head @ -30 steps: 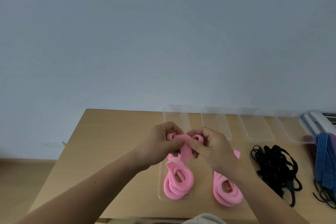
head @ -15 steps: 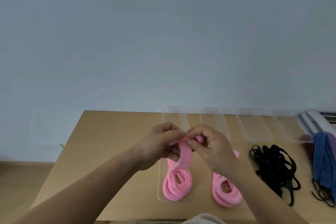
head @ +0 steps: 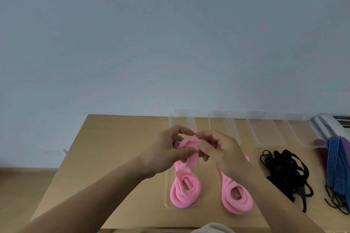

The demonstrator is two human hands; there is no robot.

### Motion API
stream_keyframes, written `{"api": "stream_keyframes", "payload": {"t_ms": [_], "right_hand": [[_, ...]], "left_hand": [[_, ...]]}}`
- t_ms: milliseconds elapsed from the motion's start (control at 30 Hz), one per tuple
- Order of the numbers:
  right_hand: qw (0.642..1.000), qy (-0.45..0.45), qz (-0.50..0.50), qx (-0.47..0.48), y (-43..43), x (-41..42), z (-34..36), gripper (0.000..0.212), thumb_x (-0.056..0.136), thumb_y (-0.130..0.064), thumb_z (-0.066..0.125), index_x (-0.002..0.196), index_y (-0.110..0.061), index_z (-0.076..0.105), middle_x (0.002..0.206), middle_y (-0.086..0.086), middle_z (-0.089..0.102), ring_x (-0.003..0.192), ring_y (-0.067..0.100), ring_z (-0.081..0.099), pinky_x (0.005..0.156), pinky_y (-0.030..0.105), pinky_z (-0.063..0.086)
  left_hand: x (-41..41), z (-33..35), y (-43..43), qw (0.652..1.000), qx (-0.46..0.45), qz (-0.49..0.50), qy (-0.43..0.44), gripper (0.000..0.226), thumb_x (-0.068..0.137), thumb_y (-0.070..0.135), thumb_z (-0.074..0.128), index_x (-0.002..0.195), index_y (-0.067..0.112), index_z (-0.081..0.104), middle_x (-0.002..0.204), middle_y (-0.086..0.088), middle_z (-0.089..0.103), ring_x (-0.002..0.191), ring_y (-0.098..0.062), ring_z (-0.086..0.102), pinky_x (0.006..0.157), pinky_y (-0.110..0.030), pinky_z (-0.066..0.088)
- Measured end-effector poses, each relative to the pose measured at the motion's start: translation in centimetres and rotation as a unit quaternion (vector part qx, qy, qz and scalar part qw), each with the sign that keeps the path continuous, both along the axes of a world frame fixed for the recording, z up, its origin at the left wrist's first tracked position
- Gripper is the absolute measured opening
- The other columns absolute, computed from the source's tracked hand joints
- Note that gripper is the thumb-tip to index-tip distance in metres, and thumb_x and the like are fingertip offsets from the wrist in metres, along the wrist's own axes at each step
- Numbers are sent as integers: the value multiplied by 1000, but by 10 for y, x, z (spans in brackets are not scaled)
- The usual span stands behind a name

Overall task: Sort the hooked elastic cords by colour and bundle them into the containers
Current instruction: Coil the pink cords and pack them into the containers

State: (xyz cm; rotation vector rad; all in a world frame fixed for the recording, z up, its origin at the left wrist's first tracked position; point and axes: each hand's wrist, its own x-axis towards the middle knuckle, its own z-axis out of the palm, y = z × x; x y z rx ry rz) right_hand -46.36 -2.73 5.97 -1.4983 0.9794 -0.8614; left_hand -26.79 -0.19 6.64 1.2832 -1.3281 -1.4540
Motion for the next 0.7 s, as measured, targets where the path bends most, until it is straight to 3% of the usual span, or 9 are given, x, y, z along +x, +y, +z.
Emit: {"api": "stream_keyframes", "payload": {"t_ms": [67,200,333,500,633,700], "right_hand": [[1000,0,13,7,-1,0,1,16,90,-9,63,106,-11,67,70,4,68,62,14,62,60,27,51],[1000,-1,6,-17,0,0,3,19,85,-3,70,97,-18,70,71,-8,68,64,3,61,62,18,49],[998,19,-17,-55,0,0,-4,30,83,-4,73,92,-33,71,83,5,69,74,15,63,70,30,57],[996,30,-29,-85,4,3,-6,34,83,-8,72,91,-41,68,85,1,69,81,27,65,74,43,58],[991,50,-29,-117,6,4,-4,25,81,-19,70,94,-40,64,84,-11,65,76,11,62,71,29,56],[988,59,-29,-139,7,3,-4,25,83,-14,70,93,-36,64,82,-14,64,74,8,59,68,25,53]], "left_hand": [[-1,0,-1,1000,-10,12,-16,30,85,6,74,112,11,61,97,-18,68,79,-28,66,76,-46,56],[-3,3,0,1000,13,15,-2,23,85,3,73,106,1,65,99,-24,70,81,-31,66,79,-48,56],[-3,10,1,998,61,-2,34,26,86,10,72,109,3,62,91,-25,70,72,-33,64,78,-46,57],[-3,12,0,992,95,-5,78,29,84,5,75,109,2,61,97,-30,67,83,-38,64,86,-55,54],[-6,14,1,985,126,5,115,31,79,18,76,104,4,65,90,-22,66,81,-33,60,75,-41,55],[-9,14,1,985,125,20,120,22,84,12,74,103,4,66,88,-22,65,80,-33,59,71,-39,54]]}}
